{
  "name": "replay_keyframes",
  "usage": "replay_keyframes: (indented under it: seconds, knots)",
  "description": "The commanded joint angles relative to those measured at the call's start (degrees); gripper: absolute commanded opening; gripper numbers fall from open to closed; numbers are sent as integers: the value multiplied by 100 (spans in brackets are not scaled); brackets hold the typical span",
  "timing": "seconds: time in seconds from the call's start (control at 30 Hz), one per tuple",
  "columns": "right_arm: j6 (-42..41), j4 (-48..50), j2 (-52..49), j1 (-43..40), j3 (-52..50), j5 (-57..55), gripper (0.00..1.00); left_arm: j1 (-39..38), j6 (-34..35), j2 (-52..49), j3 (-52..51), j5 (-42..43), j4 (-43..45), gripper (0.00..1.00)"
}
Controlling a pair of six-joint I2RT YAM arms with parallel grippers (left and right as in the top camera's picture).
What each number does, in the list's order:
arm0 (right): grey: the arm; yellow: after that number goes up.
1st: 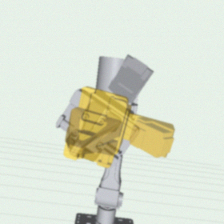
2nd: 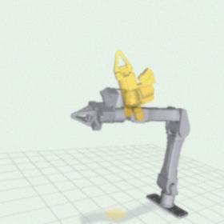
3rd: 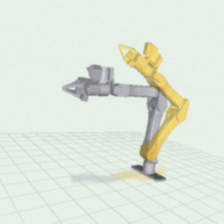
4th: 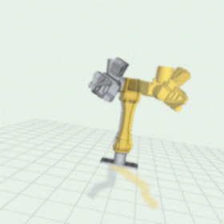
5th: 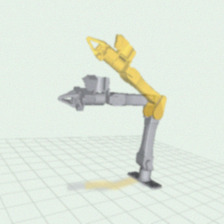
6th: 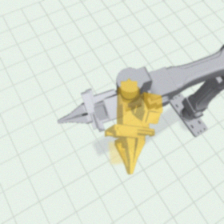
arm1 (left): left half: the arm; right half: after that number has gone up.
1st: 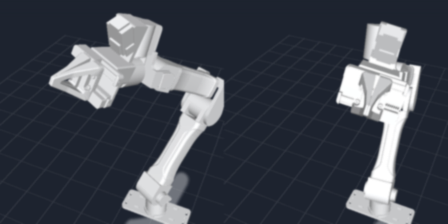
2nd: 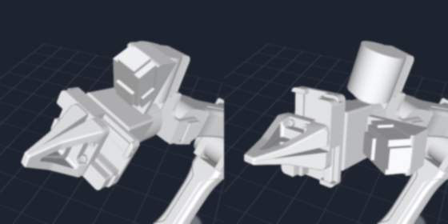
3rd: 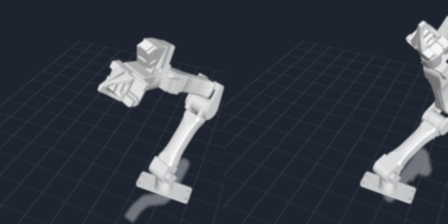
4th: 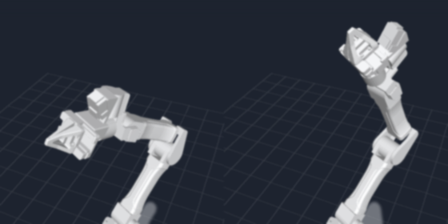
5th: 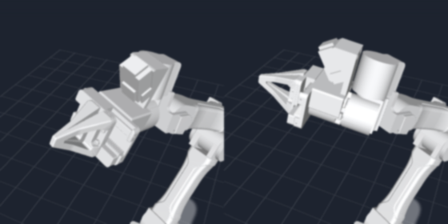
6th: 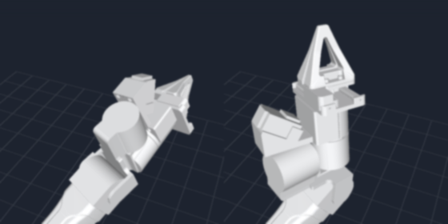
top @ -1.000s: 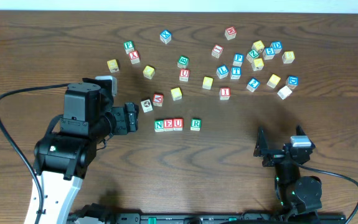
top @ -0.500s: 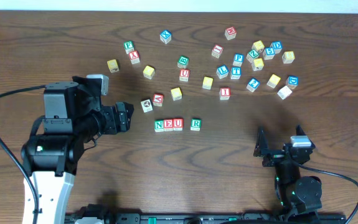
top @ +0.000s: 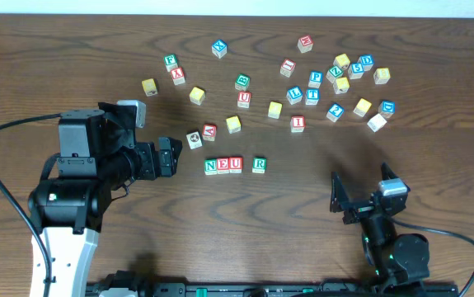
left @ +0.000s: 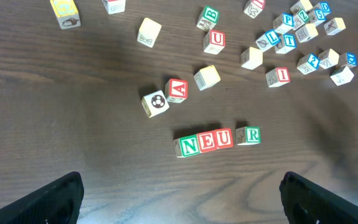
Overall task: Spell out NEURIPS
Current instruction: 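Move the left gripper aside to the left of the row, then raise the right arm and reach toward the red I block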
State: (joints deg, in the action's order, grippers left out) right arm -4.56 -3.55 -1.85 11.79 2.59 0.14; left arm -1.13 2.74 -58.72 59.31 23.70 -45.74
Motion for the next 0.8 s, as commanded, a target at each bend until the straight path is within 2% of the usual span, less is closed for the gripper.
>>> replay_keyframes:
  seconds: [0.0,0.23,0.33,0.4,0.47,0.57,0.67,0.77]
  knots:
    - [219,-323,-350,-39,748,321,99,35,-57,37,81,70,-11,98]
    - [684,-1685,-2037,-39,2822,501,99,35,-59,37,81,72,-11,98]
    - [756,-2835,-2986,-39,4166,527,99,35,-59,37,81,72,-9,98]
    - [1132,-3873,-3622,-39,5132,861,99,35,-59,37,81,72,-11,98]
    - [1169,-4583,-4094,-39,5772,1132,99,35,-59,37,81,70,-11,98]
    - [1290,-5141,-4590,-39,6227,1290,99,35,-59,37,81,72,-11,98]
    - [1329,-5123,-4870,-39,6258,1283,99,35,-59,37,81,72,-9,98]
    - [664,-5066,-5241,-39,6430,1178,99,35,-59,37,81,70,-11,98]
